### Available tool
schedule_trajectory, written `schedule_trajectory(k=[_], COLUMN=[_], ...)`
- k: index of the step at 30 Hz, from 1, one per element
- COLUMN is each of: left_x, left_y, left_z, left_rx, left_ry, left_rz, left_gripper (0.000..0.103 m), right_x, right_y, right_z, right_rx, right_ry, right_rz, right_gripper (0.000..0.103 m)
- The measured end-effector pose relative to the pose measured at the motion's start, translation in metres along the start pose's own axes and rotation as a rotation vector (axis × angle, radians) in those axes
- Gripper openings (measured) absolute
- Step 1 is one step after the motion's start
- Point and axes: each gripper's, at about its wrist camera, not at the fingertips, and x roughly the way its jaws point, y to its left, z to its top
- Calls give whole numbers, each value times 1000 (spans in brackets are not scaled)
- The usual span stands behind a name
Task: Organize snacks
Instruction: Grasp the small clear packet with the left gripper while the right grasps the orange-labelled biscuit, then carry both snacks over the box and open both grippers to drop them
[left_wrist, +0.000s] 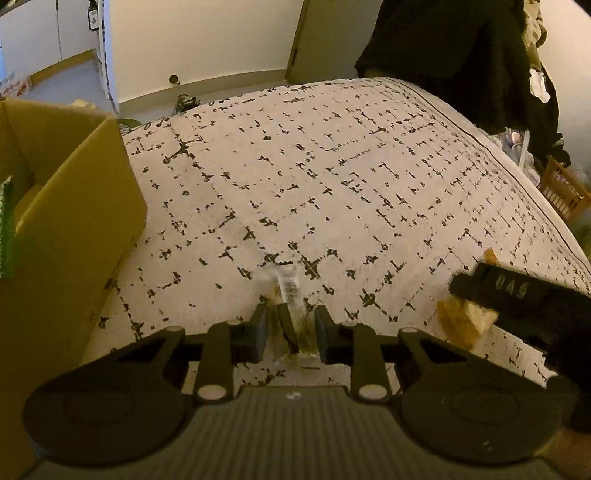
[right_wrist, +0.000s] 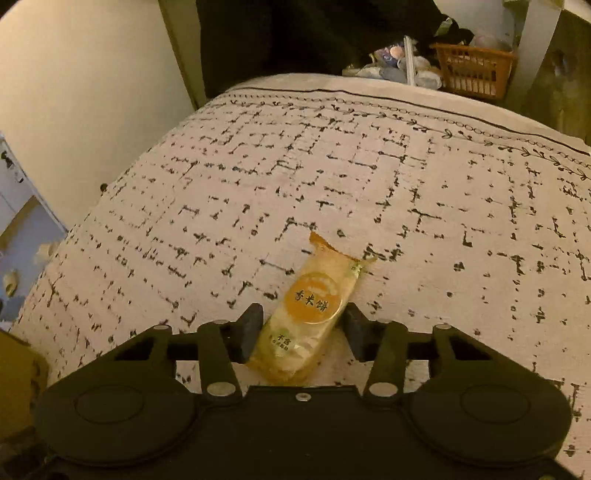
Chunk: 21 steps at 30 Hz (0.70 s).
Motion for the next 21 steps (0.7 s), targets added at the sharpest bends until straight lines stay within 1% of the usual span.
schedule_trajectory(k=[1,4,6,8,11,13,16,21], left_x=[0,-6,-12,-18,-29,-39,-57,-89], left_y=[1,4,5,6,8,10,13,19], left_z=[0,0,-1,-2,0,3,10,20], left_rx=[2,-1,10,14,9,6,1,8], left_ry=[2,0,-10,-12,-25,-41,-60,-119], left_rz=[5,10,0,-6,-9,-17,-47,-54], left_gripper=[18,18,18,17,17,17,17,17], right_x=[-2,-8,-13,-20,-39,-51,-68,-97], right_y=[-2,-7,-11,-18,-33,-36,-31,-13], right_z=[0,-1,-3,-3,2,3,4,3], right_rx=[1,1,17,72,182,225,222,167], right_ry=[7,11,14,12,-22,-38,-68,-115], right_rz=[-2,-15,0,54,122,176,214,242], right_gripper=[44,42,41,40,40,40,40,40])
